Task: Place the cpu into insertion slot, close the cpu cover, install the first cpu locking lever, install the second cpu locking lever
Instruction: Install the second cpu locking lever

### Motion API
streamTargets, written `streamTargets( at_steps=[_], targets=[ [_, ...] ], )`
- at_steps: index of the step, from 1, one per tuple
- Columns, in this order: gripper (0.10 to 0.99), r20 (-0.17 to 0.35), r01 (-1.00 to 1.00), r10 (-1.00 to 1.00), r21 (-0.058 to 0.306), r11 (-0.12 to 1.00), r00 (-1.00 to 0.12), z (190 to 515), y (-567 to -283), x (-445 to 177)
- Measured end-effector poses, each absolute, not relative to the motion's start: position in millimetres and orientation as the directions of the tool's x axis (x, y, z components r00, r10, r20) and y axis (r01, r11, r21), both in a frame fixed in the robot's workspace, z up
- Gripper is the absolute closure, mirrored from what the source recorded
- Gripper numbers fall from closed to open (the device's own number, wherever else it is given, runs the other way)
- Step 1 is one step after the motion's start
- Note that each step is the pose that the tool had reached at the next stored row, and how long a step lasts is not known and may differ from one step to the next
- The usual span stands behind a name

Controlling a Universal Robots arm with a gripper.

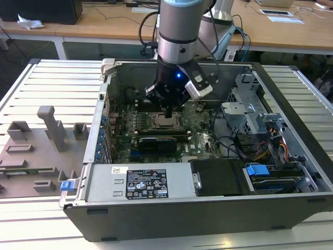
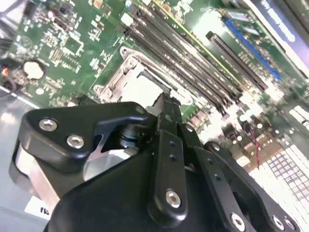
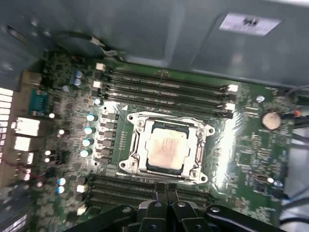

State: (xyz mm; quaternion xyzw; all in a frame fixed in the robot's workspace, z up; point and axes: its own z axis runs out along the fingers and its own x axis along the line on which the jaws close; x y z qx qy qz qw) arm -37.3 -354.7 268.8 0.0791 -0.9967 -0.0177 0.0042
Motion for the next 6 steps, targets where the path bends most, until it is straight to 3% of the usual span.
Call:
streamTargets(
  at_steps=[6],
  targets=[
    [0.98,0.006,-0.158,-0.158,0.036,0.987,-0.987,270.8,-354.7,-37.3]
  ],
)
